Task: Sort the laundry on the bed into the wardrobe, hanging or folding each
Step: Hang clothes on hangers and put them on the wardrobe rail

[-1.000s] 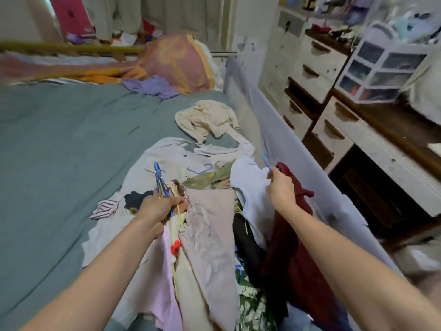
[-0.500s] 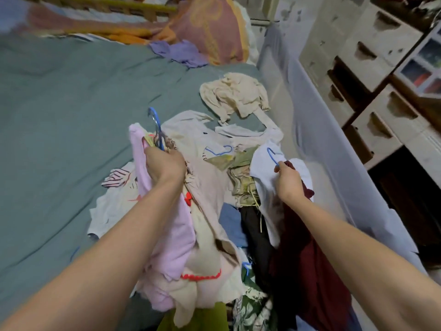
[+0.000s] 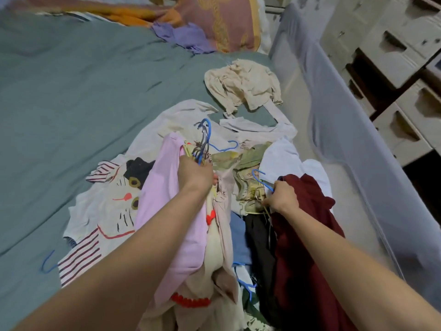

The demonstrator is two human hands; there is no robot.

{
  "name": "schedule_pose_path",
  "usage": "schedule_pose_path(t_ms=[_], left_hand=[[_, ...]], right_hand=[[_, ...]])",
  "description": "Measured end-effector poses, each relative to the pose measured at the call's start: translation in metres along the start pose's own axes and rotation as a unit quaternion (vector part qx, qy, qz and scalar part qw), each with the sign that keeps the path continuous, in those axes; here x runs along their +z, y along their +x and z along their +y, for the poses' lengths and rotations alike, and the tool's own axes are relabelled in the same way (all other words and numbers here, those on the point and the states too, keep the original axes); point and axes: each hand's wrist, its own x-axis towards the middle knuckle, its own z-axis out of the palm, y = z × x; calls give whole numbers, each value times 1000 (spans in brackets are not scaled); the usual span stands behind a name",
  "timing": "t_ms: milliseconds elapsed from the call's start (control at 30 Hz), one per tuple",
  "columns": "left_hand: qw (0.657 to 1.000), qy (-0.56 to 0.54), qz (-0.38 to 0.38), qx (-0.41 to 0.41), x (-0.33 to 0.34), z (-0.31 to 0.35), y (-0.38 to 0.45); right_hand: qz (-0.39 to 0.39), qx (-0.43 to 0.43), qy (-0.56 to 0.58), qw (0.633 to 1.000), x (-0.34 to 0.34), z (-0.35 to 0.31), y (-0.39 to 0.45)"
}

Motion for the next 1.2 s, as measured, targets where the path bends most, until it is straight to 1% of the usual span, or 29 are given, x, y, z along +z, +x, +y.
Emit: schedule_pose_path(t_ms=[100, 167, 233, 333, 400, 467, 600, 667, 767, 867, 1000, 1067, 1133, 1200], left_hand=[[1000, -3, -13, -3, 3, -3, 1], [1000, -10, -12, -4, 6, -3, 1], [1000, -14, -14, -12, 13, -3, 2], [999, -12, -31, -21, 25, -8, 1], [999, -11, -37, -24, 30, -13, 3], [999, -14, -33, -27, 32, -17, 6], [999, -20, -35, -27, 33, -19, 10], [999, -22, -36, -26, 32, -19, 10], [999, -27, -38, -29, 32, -18, 11], [999, -18, -40, -27, 33, -18, 10], [998, -22, -42, -35, 37, -19, 12], [998, -22, -42, -42, 39, -20, 14], [998, -24, -44, -47, 39, -21, 15], [997, -27, -47, -52, 39, -22, 16]], right_hand=[[37, 9, -25, 999, -11, 18, 10], [23, 4, -4, 1000, -18, 24, 15], [16, -3, 41, 999, -20, 20, 17], [12, 18, 143, 990, -15, 12, 21], [11, 25, 172, 985, -9, 9, 25], [0, 23, 155, 988, -5, 4, 26], [-47, 24, 76, 996, -1, -2, 26], [-36, 36, 79, 996, -2, -2, 29], [4, 50, 115, 992, -7, 2, 32], [18, 65, 153, 986, -17, 6, 33], [59, 47, 206, 976, -36, 9, 37], [42, 21, 243, 969, -46, 8, 39], [-28, 11, 294, 955, -55, 7, 39], [-104, 16, 352, 930, -58, 3, 41]])
